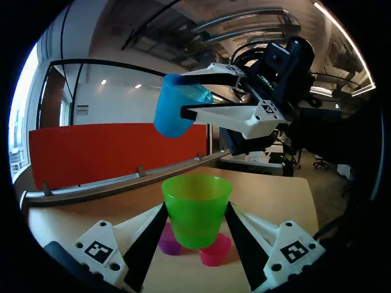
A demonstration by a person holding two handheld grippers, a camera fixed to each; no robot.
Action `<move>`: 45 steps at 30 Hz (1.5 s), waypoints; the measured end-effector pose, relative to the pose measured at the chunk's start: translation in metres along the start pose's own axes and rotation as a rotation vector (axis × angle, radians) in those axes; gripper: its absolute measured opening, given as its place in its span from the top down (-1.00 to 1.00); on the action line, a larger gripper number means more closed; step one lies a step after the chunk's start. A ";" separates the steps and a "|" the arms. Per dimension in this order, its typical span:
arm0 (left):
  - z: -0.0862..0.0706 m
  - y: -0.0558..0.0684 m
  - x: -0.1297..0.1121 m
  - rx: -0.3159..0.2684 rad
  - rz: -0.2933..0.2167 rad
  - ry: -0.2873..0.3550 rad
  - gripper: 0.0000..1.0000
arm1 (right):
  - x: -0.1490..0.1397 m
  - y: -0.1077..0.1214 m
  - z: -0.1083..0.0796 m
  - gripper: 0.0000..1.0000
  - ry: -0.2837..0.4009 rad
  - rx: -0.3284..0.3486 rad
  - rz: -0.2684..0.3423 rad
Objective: Pour water
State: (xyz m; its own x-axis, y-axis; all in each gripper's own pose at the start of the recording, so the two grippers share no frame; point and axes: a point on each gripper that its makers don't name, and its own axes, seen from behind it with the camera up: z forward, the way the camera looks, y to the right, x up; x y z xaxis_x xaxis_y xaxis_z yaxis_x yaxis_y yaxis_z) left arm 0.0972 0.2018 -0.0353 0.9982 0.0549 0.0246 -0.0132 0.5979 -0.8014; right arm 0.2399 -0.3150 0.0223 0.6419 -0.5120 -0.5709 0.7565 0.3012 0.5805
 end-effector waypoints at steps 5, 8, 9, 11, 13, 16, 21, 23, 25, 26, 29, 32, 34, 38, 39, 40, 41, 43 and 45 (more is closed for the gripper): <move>-0.001 -0.002 0.000 0.005 -0.002 0.001 -0.63 | -0.001 -0.005 -0.001 -0.86 -0.004 0.013 0.107; -0.002 -0.003 0.001 0.007 0.000 0.002 -0.63 | -0.001 -0.008 -0.001 -0.85 -0.004 0.023 0.179; -0.002 -0.003 0.001 0.007 0.000 0.002 -0.63 | 0.000 -0.009 -0.001 -0.85 -0.002 0.027 0.200; -0.003 -0.003 0.002 0.008 0.000 0.002 -0.63 | 0.001 -0.010 -0.002 -0.86 0.001 0.036 0.244; -0.003 -0.003 0.002 0.009 0.001 0.003 -0.63 | 0.002 -0.010 -0.002 -0.86 0.001 0.038 0.283; -0.004 -0.003 0.002 0.011 0.001 0.004 -0.63 | 0.003 -0.010 -0.003 -0.86 0.000 0.044 0.344; -0.006 -0.003 0.002 0.012 0.001 0.002 -0.62 | 0.001 -0.010 -0.004 -0.85 -0.008 0.055 0.449; -0.006 -0.003 0.002 0.011 0.002 0.001 -0.63 | -0.002 -0.013 -0.004 -0.85 -0.017 0.060 0.492; -0.006 -0.003 0.001 0.007 0.001 -0.002 -0.63 | -0.005 -0.016 -0.003 -0.85 -0.038 0.071 0.546; -0.006 -0.002 0.001 0.005 0.000 -0.004 -0.63 | -0.006 -0.018 -0.002 -0.85 -0.049 0.077 0.576; -0.007 -0.002 0.000 0.005 0.000 -0.007 -0.63 | -0.005 -0.021 -0.001 -0.85 -0.054 0.091 0.648; -0.007 -0.002 -0.002 0.005 0.000 -0.014 -0.63 | -0.004 -0.022 0.000 -0.85 -0.049 0.093 0.692; -0.008 -0.002 -0.004 0.006 0.001 -0.019 -0.63 | -0.005 -0.023 0.000 -0.86 -0.052 0.094 0.707; -0.009 -0.003 -0.006 0.006 0.003 -0.028 -0.63 | -0.004 -0.023 -0.001 -0.85 -0.061 0.097 0.735; -0.009 -0.003 -0.005 0.005 0.002 -0.029 -0.63 | -0.004 -0.023 -0.001 -0.85 -0.062 0.098 0.743; -0.010 -0.003 -0.005 0.003 0.001 -0.030 -0.63 | -0.005 -0.023 -0.002 -0.85 -0.063 0.099 0.751; -0.010 -0.003 -0.005 0.001 0.000 -0.031 -0.63 | -0.005 -0.023 -0.002 -0.85 -0.064 0.101 0.759; -0.011 -0.003 -0.006 -0.002 -0.002 -0.037 -0.63 | -0.006 -0.024 -0.003 -0.85 -0.070 0.105 0.775; -0.012 -0.003 -0.008 -0.004 -0.001 -0.045 -0.63 | -0.009 -0.025 -0.005 -0.85 -0.077 0.110 0.787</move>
State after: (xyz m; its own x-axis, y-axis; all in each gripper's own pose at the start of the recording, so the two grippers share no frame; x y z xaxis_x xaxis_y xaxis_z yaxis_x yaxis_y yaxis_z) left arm 0.0902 0.1902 -0.0402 0.9945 0.0904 0.0528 -0.0114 0.5948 -0.8038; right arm 0.2164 -0.3137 0.0099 0.9689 -0.2374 0.0698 0.0656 0.5185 0.8525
